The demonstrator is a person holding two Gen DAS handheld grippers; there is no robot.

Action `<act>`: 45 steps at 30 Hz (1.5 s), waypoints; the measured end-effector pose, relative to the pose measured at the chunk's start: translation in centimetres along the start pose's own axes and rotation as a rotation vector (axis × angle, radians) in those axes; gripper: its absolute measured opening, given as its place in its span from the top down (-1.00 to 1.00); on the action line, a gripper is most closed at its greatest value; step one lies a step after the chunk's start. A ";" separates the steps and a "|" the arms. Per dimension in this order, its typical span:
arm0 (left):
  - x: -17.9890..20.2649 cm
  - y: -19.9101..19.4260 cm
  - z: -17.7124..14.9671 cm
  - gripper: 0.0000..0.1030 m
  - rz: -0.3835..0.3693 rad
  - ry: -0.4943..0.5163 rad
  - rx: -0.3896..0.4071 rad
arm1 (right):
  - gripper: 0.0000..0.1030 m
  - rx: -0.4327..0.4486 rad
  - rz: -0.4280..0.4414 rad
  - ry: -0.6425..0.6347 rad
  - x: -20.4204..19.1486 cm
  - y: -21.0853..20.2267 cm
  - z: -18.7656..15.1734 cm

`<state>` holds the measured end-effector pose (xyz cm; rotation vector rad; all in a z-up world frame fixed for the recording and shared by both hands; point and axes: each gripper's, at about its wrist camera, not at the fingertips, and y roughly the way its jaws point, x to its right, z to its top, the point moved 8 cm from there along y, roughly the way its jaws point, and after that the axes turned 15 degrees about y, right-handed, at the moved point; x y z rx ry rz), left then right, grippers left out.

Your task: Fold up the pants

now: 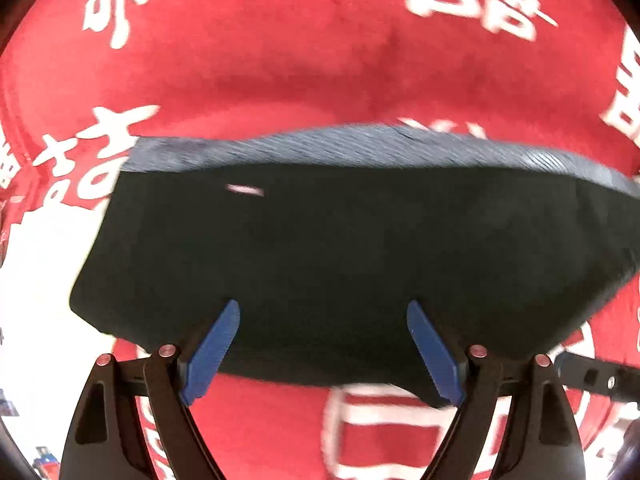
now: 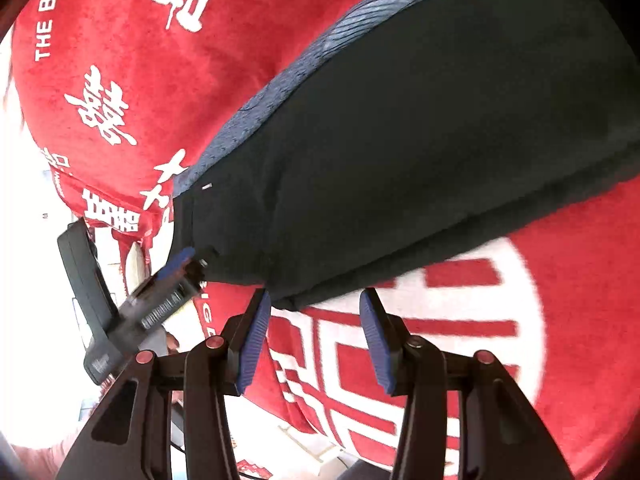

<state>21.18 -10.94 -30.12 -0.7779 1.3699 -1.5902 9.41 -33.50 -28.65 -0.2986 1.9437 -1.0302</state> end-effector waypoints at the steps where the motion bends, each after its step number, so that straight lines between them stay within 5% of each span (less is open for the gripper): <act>1: -1.1 0.4 0.0 -0.69 0.009 -0.017 -0.007 | 0.02 0.002 0.001 0.003 0.0 0.3 0.0; 6: -2.6 2.1 -0.5 -0.69 0.007 -0.044 -0.032 | 0.02 0.015 0.028 0.007 -0.6 1.6 -0.1; 21: 0.7 3.2 -0.5 -0.69 -0.041 0.031 -0.049 | -0.01 0.006 0.110 0.083 -1.6 4.3 0.2; 22: 1.0 3.3 -0.2 -0.69 -0.044 0.039 -0.049 | 0.02 0.007 0.127 0.109 -1.6 4.2 0.5; 24: 2.0 3.0 0.3 -0.69 -0.069 0.056 -0.037 | 0.70 0.032 0.128 0.158 -1.3 3.9 1.2; 25: 2.5 2.9 0.4 -0.69 -0.076 0.067 -0.034 | 0.78 0.044 0.106 0.167 -1.0 3.8 1.4; 33: 6.7 2.0 -2.9 -0.69 -0.048 0.257 -0.061 | 0.90 0.079 0.051 0.116 -1.3 2.5 -0.3; 36: 6.7 2.2 -3.7 -0.69 -0.046 0.234 -0.043 | 1.00 0.060 0.016 0.165 1.3 3.8 -1.1; 43: 6.9 1.0 -3.4 -0.69 -0.065 0.187 -0.048 | 0.88 0.005 0.037 0.073 0.1 2.1 -2.2; 45: 6.8 0.2 -2.7 -0.69 -0.086 0.148 -0.033 | 0.34 0.042 0.034 0.055 -0.3 0.5 -1.5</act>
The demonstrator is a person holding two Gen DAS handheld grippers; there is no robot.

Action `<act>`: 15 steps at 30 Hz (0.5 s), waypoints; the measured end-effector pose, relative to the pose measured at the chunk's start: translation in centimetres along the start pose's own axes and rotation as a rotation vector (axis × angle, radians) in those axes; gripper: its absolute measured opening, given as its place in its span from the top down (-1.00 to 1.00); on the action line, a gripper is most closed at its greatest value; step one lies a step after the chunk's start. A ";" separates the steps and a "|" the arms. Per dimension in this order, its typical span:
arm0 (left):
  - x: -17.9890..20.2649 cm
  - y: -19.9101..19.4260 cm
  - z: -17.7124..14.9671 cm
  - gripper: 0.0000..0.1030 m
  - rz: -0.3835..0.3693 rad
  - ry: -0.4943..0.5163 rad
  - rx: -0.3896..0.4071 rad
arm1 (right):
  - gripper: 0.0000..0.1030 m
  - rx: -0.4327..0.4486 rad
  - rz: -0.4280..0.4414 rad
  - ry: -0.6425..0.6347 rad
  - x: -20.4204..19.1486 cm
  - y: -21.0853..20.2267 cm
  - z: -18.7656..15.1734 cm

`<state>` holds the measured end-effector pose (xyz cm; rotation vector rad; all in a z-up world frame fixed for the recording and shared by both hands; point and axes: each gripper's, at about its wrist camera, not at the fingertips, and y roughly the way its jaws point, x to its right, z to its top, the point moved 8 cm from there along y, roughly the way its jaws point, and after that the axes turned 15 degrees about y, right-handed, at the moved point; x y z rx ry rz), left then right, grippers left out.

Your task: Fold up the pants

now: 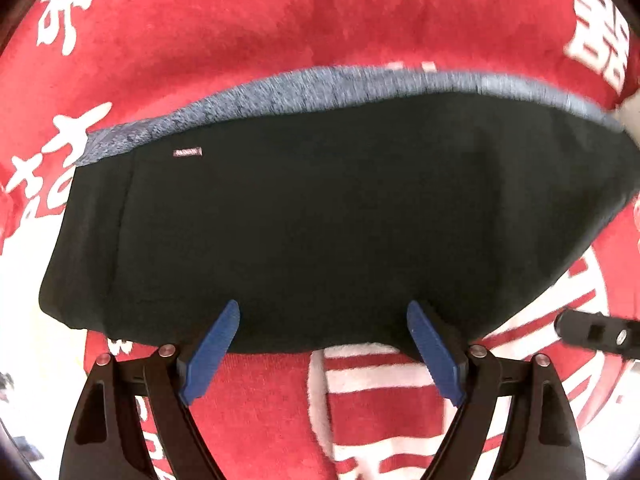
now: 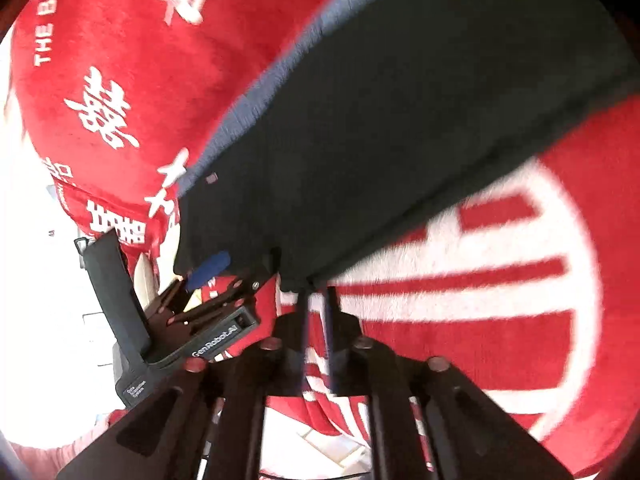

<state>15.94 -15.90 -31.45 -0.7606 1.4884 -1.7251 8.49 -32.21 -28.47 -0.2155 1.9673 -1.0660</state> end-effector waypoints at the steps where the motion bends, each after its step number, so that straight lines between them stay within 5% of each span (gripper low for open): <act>1: -0.1 -0.1 0.5 -0.69 -0.002 -0.005 0.005 | 0.14 0.030 -0.005 0.013 0.1 -0.7 0.8; 2: 0.0 -0.1 0.9 -0.69 0.000 -0.003 0.008 | -0.02 0.055 -0.010 0.033 0.5 -1.2 1.6; 15: 0.3 0.3 1.9 -0.69 -0.037 -0.040 0.002 | 0.15 0.073 0.065 0.158 1.6 -0.8 3.4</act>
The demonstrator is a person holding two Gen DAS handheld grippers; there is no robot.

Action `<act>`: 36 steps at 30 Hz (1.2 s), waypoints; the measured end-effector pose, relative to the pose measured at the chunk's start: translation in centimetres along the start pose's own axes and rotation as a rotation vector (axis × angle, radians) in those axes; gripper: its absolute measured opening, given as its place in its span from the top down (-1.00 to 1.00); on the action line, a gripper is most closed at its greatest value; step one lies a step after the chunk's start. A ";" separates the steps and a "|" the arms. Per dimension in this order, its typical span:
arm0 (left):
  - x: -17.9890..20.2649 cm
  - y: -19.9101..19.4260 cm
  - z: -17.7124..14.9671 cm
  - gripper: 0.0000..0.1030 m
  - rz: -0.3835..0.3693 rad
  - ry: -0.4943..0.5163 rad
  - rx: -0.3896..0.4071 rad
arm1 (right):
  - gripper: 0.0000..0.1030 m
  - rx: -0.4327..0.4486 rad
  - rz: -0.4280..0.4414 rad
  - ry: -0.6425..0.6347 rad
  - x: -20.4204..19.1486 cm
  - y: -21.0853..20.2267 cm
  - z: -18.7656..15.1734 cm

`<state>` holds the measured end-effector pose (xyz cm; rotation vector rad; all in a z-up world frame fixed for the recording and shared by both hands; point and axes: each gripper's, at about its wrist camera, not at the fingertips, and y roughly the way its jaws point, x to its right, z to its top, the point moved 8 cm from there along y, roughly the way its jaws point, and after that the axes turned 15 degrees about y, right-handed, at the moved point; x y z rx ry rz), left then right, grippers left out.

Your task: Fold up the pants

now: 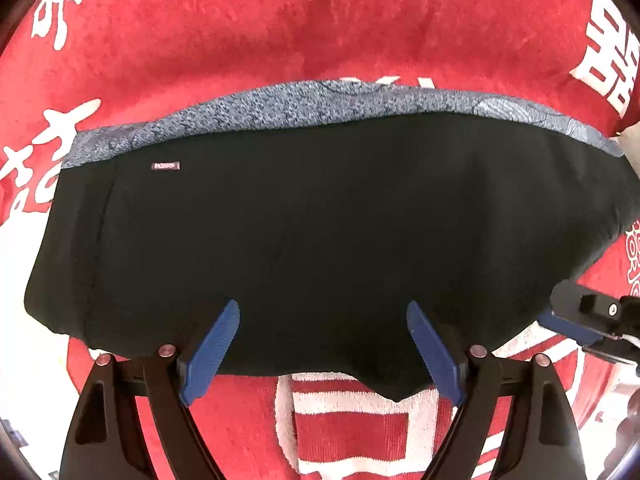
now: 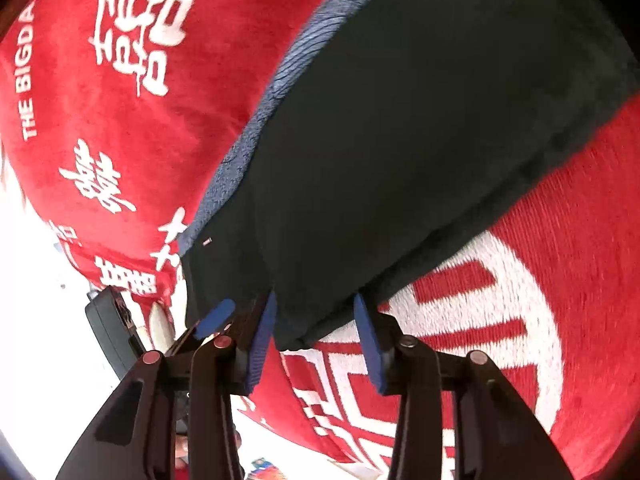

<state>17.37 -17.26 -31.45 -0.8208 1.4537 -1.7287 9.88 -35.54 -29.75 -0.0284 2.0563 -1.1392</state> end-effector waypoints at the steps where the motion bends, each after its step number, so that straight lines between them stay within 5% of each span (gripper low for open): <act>1: 0.0 -0.2 0.0 -0.69 0.003 0.000 0.004 | 0.15 0.008 -0.005 -0.001 0.1 -0.1 0.0; 4: 0.3 -0.2 0.6 -0.69 -0.008 0.007 0.013 | 0.17 0.037 0.009 0.017 0.2 -0.6 0.9; 6: 0.7 -0.1 1.1 -0.68 -0.025 0.008 0.021 | 0.88 0.048 0.035 0.052 0.0 -0.6 1.9; 12: 3.2 0.2 1.3 -0.54 -0.041 0.067 0.003 | 0.90 0.032 0.041 0.025 -0.9 -1.8 1.6; 19: 3.9 0.3 0.1 -0.54 -0.004 0.105 0.011 | 0.91 0.022 0.024 0.151 3.1 -0.8 0.8; 25: 3.8 -1.4 1.6 -0.54 -0.014 0.070 0.018 | 0.73 0.004 -0.067 0.012 2.0 -4.1 0.5; 30: 5.8 -2.9 4.8 -0.54 -0.037 0.067 0.062 | 0.63 0.137 -0.173 -0.083 2.4 -10.4 3.7; 36: 10.9 -1.9 9.6 -0.54 -0.077 0.080 0.083 | 0.63 0.342 -0.306 -0.030 6.3 -18.2 11.2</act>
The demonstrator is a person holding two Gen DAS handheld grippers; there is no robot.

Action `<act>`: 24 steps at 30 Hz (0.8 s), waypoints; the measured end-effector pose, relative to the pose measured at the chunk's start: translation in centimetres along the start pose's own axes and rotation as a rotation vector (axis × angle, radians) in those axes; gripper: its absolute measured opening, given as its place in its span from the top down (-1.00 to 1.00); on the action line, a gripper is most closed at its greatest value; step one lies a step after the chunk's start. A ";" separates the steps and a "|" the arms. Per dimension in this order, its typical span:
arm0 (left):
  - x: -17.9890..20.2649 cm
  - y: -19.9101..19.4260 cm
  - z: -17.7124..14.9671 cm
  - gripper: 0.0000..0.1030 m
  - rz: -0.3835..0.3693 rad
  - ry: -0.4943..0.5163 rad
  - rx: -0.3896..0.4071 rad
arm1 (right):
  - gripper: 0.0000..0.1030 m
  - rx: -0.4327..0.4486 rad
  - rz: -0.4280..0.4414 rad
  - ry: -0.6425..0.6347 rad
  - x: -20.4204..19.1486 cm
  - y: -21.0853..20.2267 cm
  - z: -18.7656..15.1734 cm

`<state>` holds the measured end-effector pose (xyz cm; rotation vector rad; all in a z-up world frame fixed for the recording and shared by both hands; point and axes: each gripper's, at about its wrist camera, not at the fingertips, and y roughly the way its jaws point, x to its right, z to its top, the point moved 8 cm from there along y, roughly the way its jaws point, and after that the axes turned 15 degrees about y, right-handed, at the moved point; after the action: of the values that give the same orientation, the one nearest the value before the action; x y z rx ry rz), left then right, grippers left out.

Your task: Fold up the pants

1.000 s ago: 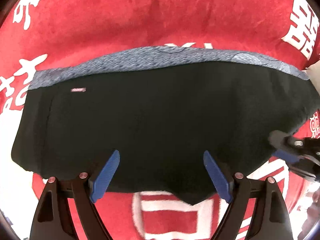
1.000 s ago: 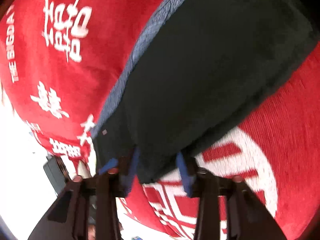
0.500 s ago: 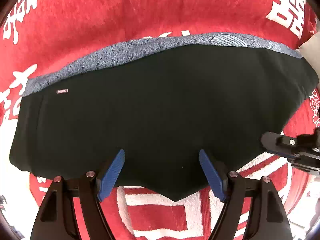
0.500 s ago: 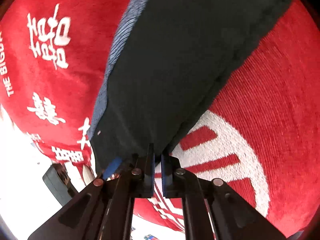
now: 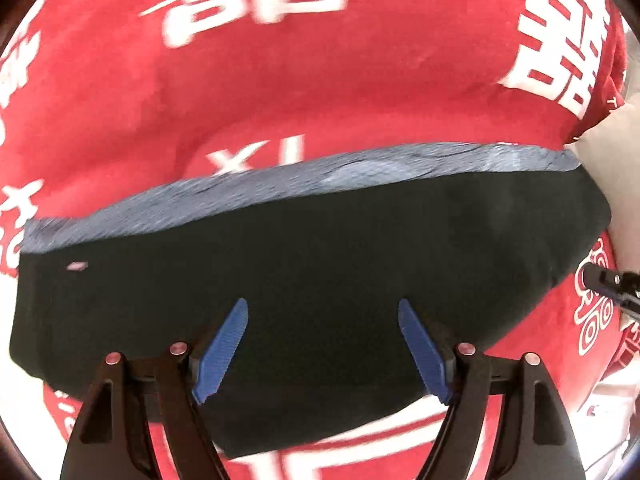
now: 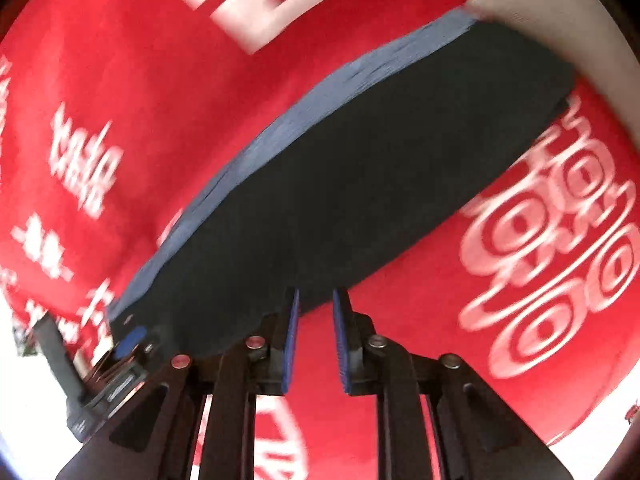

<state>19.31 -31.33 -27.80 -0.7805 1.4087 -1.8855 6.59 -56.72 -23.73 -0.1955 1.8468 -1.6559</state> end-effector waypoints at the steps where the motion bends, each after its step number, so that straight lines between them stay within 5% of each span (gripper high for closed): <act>1: 0.8 0.6 0.8 -0.54 -0.002 0.011 0.003 | 0.63 0.023 -0.019 -0.004 0.7 -0.2 1.4; 5: 3.6 3.8 1.5 -0.54 0.028 0.075 -0.047 | 0.63 0.065 -0.113 -0.112 2.6 0.7 6.2; 8: 3.5 4.3 1.0 -0.63 0.046 0.086 -0.020 | 1.00 0.049 -0.143 -0.160 4.9 2.0 8.2; 11: 2.6 4.0 1.2 -0.63 0.049 0.071 -0.066 | 1.00 0.073 -0.111 0.001 7.4 0.4 10.2; 12: 2.2 3.6 1.6 -0.63 0.060 0.053 -0.068 | 0.87 0.079 -0.094 0.052 7.7 -0.4 10.6; 16: 0.2 2.6 6.2 -0.63 0.097 -0.048 0.010 | 0.86 0.030 0.029 -0.056 2.4 0.2 10.1; 20: 0.0 5.0 9.2 -0.63 0.105 -0.122 0.007 | 0.86 -0.070 0.159 -0.209 -5.2 4.1 8.3; 24: -0.3 7.5 8.9 -0.63 0.128 -0.145 -0.017 | 0.93 -0.122 0.110 -0.331 -7.3 8.7 7.5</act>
<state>27.52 -37.86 -32.83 -0.7987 1.3534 -1.6872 19.02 -57.60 -29.28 -0.3886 1.6737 -1.3462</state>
